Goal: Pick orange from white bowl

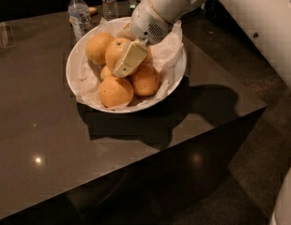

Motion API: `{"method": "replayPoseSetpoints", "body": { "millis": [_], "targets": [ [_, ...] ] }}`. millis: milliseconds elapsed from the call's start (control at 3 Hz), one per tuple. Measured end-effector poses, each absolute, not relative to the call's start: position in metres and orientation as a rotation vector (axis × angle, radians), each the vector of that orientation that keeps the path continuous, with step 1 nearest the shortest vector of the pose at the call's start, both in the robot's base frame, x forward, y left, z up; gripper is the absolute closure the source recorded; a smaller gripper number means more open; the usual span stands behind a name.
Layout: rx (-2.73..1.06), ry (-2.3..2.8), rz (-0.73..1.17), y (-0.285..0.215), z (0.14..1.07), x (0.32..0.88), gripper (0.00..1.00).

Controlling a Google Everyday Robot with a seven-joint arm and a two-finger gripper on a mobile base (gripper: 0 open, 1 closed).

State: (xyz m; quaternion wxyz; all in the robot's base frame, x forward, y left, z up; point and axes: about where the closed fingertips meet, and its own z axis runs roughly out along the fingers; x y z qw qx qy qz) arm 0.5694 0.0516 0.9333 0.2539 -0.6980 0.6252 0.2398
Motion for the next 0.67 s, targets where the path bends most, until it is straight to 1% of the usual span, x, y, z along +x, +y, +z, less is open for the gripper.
{"method": "replayPoseSetpoints", "body": {
  "millis": [667],
  "targets": [
    [-1.897,1.699,0.652,0.0516,0.9333,0.5694,0.86]
  ]
}}
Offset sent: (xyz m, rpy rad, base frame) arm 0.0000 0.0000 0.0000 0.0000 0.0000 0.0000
